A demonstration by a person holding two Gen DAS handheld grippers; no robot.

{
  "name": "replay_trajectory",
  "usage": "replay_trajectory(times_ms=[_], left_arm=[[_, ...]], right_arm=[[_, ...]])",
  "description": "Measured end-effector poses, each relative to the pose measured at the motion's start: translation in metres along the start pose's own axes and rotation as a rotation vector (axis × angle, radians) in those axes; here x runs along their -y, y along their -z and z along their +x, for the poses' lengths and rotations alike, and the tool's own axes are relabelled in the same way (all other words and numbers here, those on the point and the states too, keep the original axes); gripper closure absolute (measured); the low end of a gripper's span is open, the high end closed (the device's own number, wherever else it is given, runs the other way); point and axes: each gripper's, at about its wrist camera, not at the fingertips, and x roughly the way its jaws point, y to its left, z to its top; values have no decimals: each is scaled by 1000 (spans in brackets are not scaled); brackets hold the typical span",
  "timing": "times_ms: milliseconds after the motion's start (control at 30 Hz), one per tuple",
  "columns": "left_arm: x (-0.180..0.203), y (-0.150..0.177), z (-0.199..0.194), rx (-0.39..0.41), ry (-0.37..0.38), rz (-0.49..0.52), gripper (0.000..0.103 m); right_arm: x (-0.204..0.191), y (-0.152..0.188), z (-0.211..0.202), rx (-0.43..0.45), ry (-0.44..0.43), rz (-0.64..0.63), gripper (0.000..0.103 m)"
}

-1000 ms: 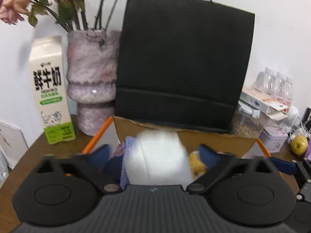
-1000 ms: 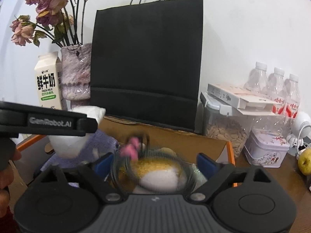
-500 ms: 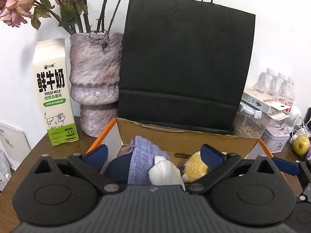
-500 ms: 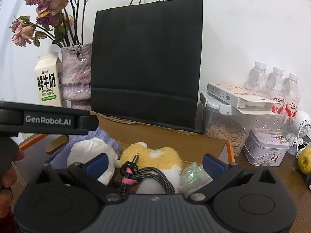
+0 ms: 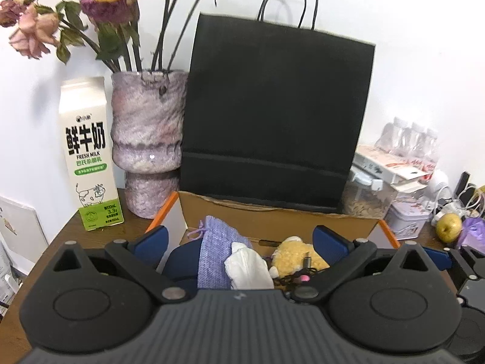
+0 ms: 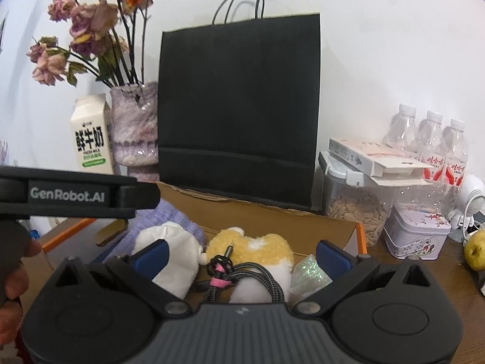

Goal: Organize objects
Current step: 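Move both grippers back toward the red rose and yellow block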

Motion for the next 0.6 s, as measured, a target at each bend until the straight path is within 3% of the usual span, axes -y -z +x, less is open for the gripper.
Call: replay_trajectory(times_ms=[233,600], left_arm=[[0,3,-41,40,17,-3,0],[-8,28,-98,36,37,0,0]], right_arm=[[-7,1,-33,25,-7,-20,0],[-15,17,-82,37,-10,-21,0]])
